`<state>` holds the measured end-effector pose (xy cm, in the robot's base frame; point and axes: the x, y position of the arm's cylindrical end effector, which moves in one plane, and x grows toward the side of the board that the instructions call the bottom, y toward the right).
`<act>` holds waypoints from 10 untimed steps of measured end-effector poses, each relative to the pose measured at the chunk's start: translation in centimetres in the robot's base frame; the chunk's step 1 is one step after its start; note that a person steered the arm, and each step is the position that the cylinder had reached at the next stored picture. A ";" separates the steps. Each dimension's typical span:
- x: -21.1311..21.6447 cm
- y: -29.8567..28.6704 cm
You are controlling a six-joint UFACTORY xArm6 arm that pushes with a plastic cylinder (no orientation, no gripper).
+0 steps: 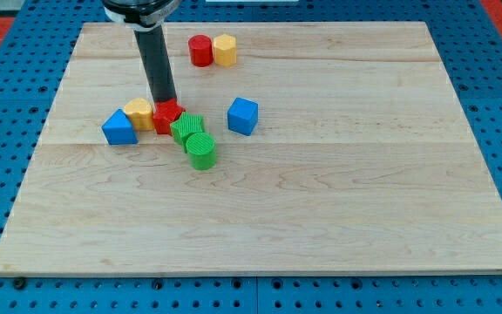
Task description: Push the triangle and heart into the stars
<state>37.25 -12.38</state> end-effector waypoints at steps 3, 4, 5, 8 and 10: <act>2.3 -8.0; 4.0 -8.4; 5.4 -7.3; 5.6 -4.1; 4.7 -2.8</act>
<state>41.99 -15.23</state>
